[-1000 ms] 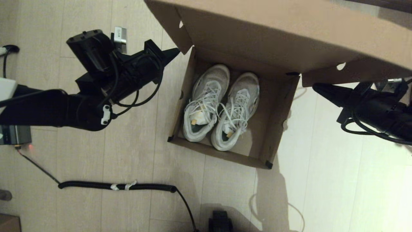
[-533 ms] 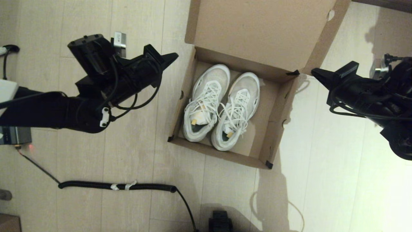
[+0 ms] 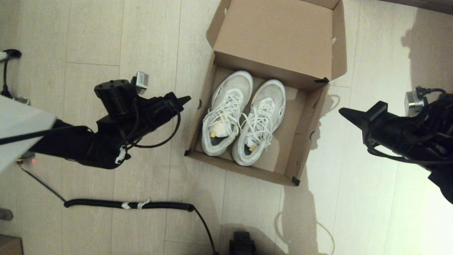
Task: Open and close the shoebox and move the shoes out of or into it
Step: Put the shoes out of the shoe box
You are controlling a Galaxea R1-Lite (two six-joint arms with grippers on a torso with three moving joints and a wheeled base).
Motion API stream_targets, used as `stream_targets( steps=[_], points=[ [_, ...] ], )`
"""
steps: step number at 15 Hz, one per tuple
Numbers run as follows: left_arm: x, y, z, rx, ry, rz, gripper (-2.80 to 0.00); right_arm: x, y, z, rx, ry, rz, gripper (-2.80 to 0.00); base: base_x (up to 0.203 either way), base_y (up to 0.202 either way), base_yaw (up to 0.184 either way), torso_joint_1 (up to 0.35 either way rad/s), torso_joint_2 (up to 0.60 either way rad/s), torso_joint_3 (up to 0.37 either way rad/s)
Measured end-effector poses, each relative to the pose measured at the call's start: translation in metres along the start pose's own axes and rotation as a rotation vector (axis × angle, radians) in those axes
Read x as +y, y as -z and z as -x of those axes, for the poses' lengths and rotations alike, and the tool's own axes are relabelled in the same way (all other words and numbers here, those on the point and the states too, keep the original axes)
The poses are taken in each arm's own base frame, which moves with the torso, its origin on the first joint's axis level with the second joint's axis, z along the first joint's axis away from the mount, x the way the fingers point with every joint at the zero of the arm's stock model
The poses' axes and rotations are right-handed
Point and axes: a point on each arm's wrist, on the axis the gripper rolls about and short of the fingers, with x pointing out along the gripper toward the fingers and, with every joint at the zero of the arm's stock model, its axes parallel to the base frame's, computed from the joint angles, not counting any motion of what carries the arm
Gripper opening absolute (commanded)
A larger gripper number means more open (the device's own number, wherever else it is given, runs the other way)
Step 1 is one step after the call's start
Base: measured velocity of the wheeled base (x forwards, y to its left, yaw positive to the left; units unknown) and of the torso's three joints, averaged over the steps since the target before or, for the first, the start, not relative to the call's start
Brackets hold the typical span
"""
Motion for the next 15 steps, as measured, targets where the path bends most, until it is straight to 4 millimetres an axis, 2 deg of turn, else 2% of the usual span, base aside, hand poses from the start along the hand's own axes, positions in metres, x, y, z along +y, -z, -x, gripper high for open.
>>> stream_targets(
  steps=[3,7,11,15],
  points=[
    [0.015,0.022,0.000,0.030,-0.021,0.001,-2.80,-0.015,0.025,0.002,0.085,0.054,0.137,-2.80,0.000,0.000,0.000,0.000,0.00,0.000],
    [0.021,0.046,0.007,0.085,-0.063,0.022,-2.80,-0.026,0.045,-0.011,0.138,0.085,0.124,-2.80,0.000,0.000,0.000,0.000,0.00,0.000],
    [0.004,0.070,0.014,0.121,-0.061,0.033,-2.80,-0.024,0.066,-0.044,0.136,0.081,0.128,-2.80,0.000,0.000,0.000,0.000,0.00,0.000],
    [-0.020,0.086,0.020,0.141,-0.042,0.035,-2.80,-0.024,0.061,-0.062,0.107,0.062,0.137,-2.80,0.000,0.000,0.000,0.000,0.00,0.000]
  ],
)
